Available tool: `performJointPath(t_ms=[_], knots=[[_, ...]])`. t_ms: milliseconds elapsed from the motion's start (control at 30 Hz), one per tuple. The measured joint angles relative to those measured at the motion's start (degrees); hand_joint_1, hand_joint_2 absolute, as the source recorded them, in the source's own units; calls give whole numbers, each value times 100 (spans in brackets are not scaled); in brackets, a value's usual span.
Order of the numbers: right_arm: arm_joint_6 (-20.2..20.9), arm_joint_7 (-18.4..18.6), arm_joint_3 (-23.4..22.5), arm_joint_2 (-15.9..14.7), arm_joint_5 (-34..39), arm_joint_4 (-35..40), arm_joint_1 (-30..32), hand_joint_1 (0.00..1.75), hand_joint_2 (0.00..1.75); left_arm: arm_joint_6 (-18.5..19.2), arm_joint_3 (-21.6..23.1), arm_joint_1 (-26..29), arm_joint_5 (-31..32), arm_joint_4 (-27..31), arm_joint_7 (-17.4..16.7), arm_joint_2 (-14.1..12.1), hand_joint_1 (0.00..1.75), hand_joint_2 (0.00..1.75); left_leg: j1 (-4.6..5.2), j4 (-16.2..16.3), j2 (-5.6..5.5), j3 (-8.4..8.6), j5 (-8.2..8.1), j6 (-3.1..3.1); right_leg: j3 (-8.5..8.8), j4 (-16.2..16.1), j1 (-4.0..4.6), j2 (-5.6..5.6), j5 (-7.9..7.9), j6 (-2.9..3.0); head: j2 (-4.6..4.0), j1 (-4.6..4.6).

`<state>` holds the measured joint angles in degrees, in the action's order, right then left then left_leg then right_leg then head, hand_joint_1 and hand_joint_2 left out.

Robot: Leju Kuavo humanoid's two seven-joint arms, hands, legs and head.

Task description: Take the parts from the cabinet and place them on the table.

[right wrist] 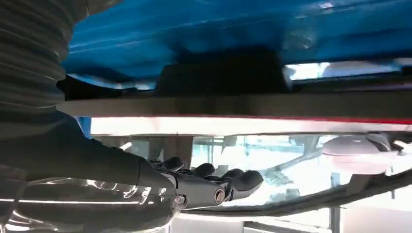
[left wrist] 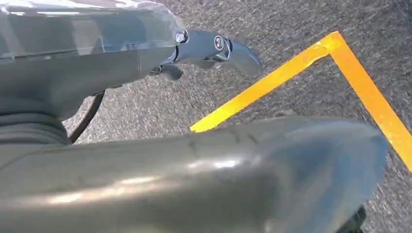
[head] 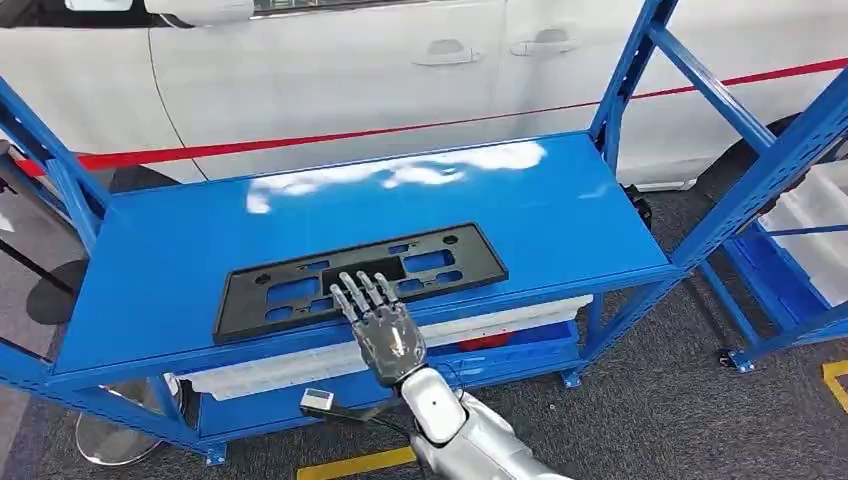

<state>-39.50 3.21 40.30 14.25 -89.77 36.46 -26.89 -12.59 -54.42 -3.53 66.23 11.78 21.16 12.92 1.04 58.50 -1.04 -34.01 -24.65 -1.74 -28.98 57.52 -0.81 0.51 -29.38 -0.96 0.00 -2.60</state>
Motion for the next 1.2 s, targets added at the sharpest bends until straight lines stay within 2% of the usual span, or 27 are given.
performJointPath(t_ms=[300, 700, 900, 1100, 1200], knots=[[140, -509, -286, 384, 9, -116, -389, 0, 175, -157, -181, 20, -223, -26, -26, 31, 0, 0, 0, 0, 0, 1, 1, 0, 1, 0, 0, 0, 1, 0, 0, 0], [579, -529, -597, 498, 7, -72, -717, 0, 175, -216, -297, 28, -253, -39, 24, 63, 0, 0, 0, 0, -1, 1, 1, -1, -1, -1, -1, -1, 1, -1, 0, 0], [796, -135, -625, 463, 7, -92, -876, 0, 175, -184, -313, 28, -256, -39, 96, 63, 0, 0, 0, 1, 0, 1, 1, -1, -2, -1, -1, 0, 5, -5, 0, 0], [929, 393, -546, 330, 7, -404, -1083, 0, 175, 13, -304, 26, -103, -42, 103, 63, 0, 0, 0, 1, -1, 1, 2, -2, -4, -2, -2, -1, 5, -6, 0, 0], [940, 455, -518, 229, 7, -538, -1152, 0, 175, 55, -299, 26, -81, -42, 103, 61, 0, 0, 1, 1, 0, 0, 3, -3, 1, -2, -2, 0, 7, -8, 0, 0]])
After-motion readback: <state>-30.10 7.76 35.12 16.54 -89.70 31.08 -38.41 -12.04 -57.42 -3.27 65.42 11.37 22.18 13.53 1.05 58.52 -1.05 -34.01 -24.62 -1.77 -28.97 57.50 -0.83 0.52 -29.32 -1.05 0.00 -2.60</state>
